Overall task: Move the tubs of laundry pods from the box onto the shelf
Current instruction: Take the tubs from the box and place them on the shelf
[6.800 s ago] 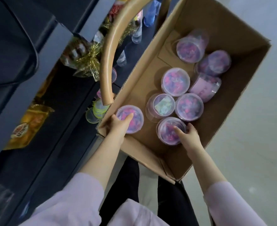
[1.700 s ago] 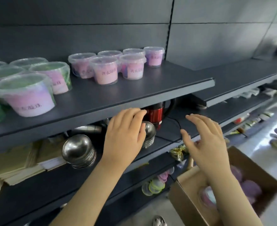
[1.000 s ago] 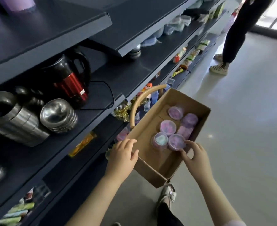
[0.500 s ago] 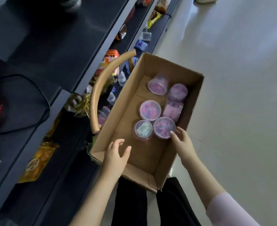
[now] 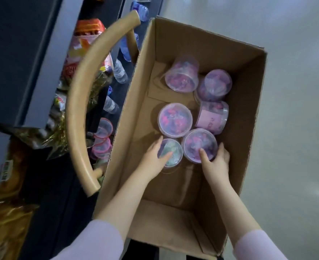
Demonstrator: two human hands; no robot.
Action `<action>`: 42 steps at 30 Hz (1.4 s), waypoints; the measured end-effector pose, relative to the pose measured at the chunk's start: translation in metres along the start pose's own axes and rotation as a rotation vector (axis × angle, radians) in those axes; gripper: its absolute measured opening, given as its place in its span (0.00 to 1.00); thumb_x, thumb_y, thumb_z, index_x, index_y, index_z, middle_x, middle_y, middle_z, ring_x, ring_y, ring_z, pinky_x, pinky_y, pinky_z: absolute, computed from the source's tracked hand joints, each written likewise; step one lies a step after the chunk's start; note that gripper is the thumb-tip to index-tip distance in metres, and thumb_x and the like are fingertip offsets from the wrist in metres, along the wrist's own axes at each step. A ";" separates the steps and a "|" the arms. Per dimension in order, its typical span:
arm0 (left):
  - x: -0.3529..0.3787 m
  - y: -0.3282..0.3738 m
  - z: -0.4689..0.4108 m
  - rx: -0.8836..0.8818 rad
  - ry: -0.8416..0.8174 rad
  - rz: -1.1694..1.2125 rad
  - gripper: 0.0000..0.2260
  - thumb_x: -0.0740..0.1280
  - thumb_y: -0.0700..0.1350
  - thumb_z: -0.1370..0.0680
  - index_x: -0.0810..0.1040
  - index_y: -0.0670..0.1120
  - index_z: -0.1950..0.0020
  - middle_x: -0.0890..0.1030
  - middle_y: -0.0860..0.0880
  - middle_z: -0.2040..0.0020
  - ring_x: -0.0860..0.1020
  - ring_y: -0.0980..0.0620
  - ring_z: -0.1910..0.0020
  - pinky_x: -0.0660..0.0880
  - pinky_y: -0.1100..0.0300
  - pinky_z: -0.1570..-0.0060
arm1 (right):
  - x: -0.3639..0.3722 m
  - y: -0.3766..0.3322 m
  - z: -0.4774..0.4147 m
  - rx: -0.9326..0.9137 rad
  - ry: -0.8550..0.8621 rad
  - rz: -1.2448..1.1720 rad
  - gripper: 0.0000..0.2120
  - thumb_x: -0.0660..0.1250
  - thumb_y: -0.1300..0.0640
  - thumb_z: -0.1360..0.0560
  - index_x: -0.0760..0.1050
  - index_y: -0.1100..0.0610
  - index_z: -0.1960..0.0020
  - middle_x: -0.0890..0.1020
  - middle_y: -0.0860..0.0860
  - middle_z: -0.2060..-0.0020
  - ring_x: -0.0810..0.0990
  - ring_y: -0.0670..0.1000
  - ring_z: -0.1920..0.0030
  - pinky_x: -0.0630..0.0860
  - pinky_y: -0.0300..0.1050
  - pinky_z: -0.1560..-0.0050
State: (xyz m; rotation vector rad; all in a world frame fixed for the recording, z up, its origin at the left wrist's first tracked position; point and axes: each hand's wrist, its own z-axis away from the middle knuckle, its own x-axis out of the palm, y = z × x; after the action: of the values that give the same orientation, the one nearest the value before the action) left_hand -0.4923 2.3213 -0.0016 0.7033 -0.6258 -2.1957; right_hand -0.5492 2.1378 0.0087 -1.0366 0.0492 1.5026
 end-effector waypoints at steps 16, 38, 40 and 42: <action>-0.002 -0.034 -0.005 -0.576 0.130 0.332 0.41 0.70 0.68 0.33 0.60 0.53 0.26 0.66 0.48 0.28 0.70 0.42 0.35 0.72 0.46 0.42 | 0.020 0.039 0.001 0.275 -0.315 -0.361 0.33 0.71 0.46 0.26 0.59 0.46 0.26 0.75 0.49 0.38 0.76 0.52 0.38 0.75 0.52 0.41; 0.051 -0.031 0.049 -0.377 0.162 0.768 0.09 0.68 0.49 0.22 0.69 0.48 0.54 0.78 0.49 0.56 0.76 0.53 0.60 0.77 0.56 0.64 | -0.023 0.006 0.007 0.260 -0.460 -0.735 0.20 0.70 0.61 0.25 0.73 0.57 0.34 0.84 0.57 0.47 0.85 0.57 0.50 0.83 0.46 0.56; 0.057 -0.028 0.058 -0.329 0.216 0.761 0.09 0.67 0.48 0.21 0.68 0.48 0.55 0.78 0.47 0.56 0.75 0.53 0.61 0.74 0.58 0.64 | -0.026 0.007 0.006 0.242 -0.483 -0.719 0.21 0.70 0.61 0.24 0.72 0.58 0.32 0.83 0.58 0.45 0.85 0.57 0.50 0.83 0.47 0.53; 0.058 -0.023 0.072 -0.260 0.275 0.751 0.09 0.67 0.47 0.21 0.68 0.48 0.55 0.76 0.44 0.56 0.74 0.51 0.60 0.72 0.58 0.64 | -0.034 0.003 0.009 0.216 -0.512 -0.692 0.21 0.70 0.61 0.25 0.73 0.58 0.33 0.83 0.58 0.45 0.85 0.58 0.50 0.83 0.48 0.53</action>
State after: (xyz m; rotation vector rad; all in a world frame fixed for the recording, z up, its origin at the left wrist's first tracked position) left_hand -0.5840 2.3069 0.0202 0.5065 -0.3660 -1.4191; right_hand -0.5616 2.1158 0.0335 -0.3997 -0.4562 1.0476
